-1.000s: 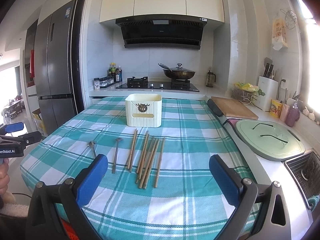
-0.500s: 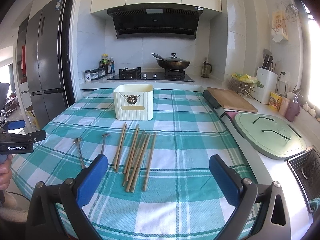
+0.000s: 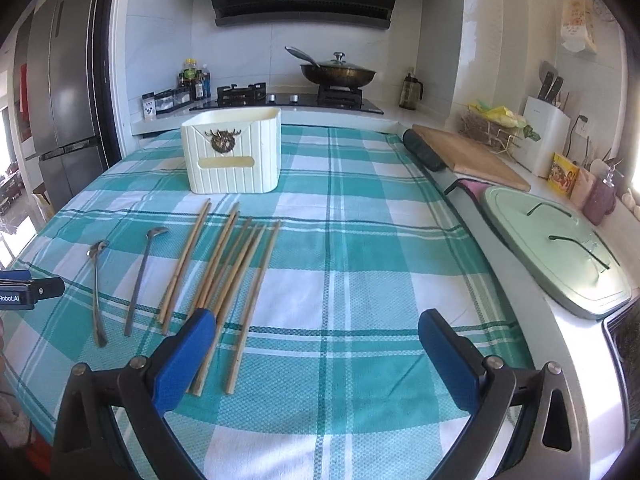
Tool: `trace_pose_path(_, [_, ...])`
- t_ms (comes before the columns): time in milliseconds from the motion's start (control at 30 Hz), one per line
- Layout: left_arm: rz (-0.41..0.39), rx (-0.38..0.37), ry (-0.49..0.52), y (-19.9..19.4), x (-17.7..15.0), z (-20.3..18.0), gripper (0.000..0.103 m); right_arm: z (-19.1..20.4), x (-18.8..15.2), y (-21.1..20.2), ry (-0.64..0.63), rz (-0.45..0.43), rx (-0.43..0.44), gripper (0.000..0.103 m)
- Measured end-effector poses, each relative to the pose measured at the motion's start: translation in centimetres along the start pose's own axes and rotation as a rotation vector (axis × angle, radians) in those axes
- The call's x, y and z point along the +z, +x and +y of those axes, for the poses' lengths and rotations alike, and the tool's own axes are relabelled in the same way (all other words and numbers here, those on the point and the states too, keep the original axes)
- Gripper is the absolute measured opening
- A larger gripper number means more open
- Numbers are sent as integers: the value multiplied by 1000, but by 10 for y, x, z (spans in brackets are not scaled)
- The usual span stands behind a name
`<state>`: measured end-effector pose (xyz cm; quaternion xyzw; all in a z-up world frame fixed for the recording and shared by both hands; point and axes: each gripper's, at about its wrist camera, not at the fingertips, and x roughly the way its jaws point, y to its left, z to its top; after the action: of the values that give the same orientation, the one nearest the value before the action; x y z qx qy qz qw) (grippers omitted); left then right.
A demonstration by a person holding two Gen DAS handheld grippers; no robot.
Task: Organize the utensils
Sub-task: 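Lower the left tool onto the large steel spoon handle and close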
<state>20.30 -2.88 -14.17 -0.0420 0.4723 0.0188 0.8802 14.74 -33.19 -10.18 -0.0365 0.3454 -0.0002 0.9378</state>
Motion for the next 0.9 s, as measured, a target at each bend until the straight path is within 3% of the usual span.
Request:
trace_pose_path(267, [20,90,50,40,8,-22,103,5,11,58,24,114,30,103])
trace_pose_path(467, [40,164,114,57,1,-24,103,22,3,94,-31,197,30,103])
trace_pose_path(667, [29,180,145,50,-4,-7,103,23,-7,108,-58,257,-13,103])
trace_pose_path(900, [41,186,186,40,-12,29,103,12,-14,105,4,265,-19,103])
